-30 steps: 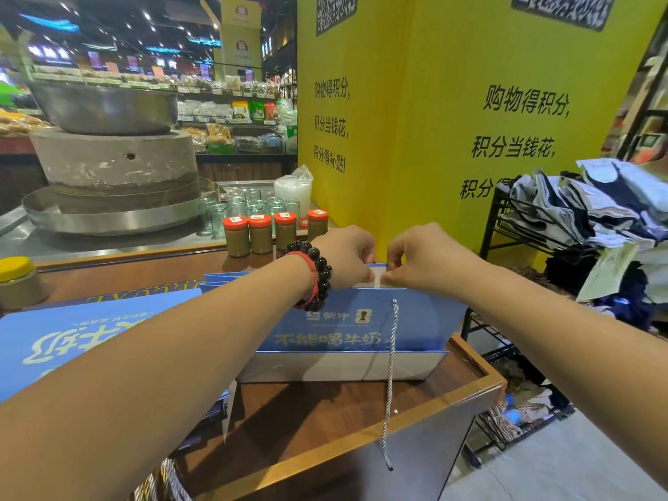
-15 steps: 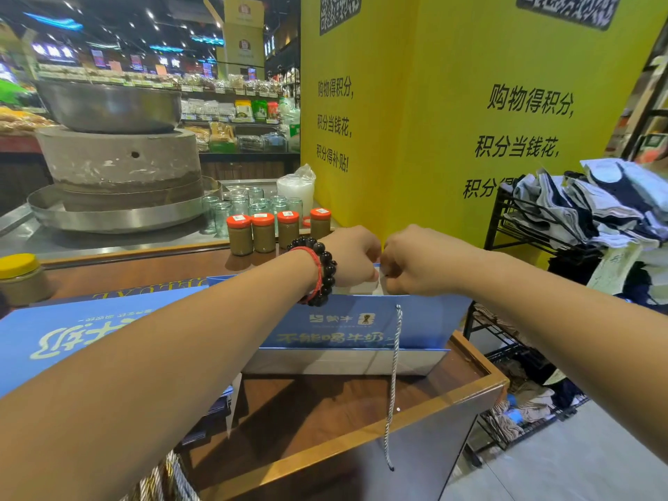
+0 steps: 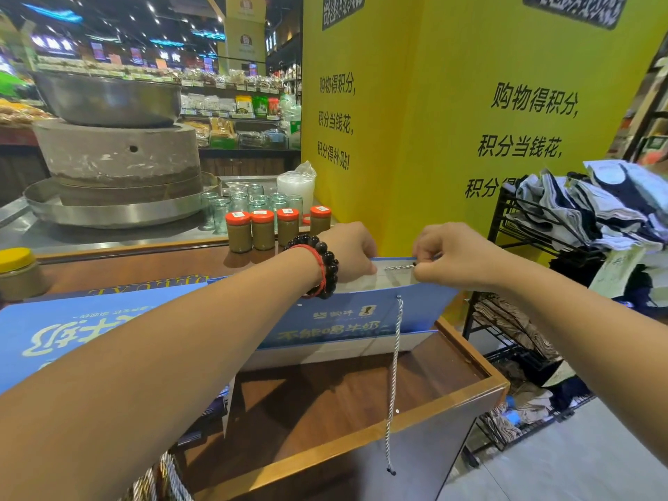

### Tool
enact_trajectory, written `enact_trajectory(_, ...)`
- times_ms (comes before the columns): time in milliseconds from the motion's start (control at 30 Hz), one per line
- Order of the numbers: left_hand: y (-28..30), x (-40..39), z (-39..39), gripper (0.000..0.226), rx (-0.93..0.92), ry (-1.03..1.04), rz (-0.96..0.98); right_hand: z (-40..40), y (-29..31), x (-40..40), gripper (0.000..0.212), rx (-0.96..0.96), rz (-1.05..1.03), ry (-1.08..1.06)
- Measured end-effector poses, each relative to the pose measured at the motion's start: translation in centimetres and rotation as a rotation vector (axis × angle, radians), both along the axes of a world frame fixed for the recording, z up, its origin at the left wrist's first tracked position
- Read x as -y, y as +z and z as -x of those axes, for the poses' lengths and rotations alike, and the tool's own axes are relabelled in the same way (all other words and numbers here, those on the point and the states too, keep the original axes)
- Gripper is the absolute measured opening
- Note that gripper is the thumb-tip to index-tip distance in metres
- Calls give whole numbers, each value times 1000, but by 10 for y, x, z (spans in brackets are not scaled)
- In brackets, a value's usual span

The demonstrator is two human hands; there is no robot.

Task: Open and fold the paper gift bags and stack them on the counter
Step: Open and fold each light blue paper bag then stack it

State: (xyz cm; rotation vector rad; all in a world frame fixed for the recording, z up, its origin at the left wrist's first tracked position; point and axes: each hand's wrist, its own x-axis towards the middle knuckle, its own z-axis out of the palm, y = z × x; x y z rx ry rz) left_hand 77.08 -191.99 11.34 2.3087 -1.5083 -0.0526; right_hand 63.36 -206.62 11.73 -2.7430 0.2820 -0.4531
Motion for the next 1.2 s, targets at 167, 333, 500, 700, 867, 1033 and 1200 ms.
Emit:
enact_trajectory(167,3,-6,-17,24,11,-37,4,-8,-12,20,33,86,-93,10)
enact_trajectory(333,11,-5,-45,22,29,-65,-32,-36,-14,34,36,176,-127,43)
enact_trajectory(500,9,-29,-72,12,44,-191,81,-56,-17,47,27,179,-191,81)
enact_trajectory(700,15,-74,-90,43,97,-269,-159,-76,-6,55,14,151,-174,168)
enact_trajectory(867,7,-93,-100,41,212,-171,-234,-90,1,67,17,73,-124,210)
enact_trajectory(1033,-8,-85,-98,20,126,38,-158,-81,-10,62,16,247,135,-27)
enact_trajectory(1200,-9,-78,-90,5,86,162,-54,-34,-36,-2,12,316,-198,-241)
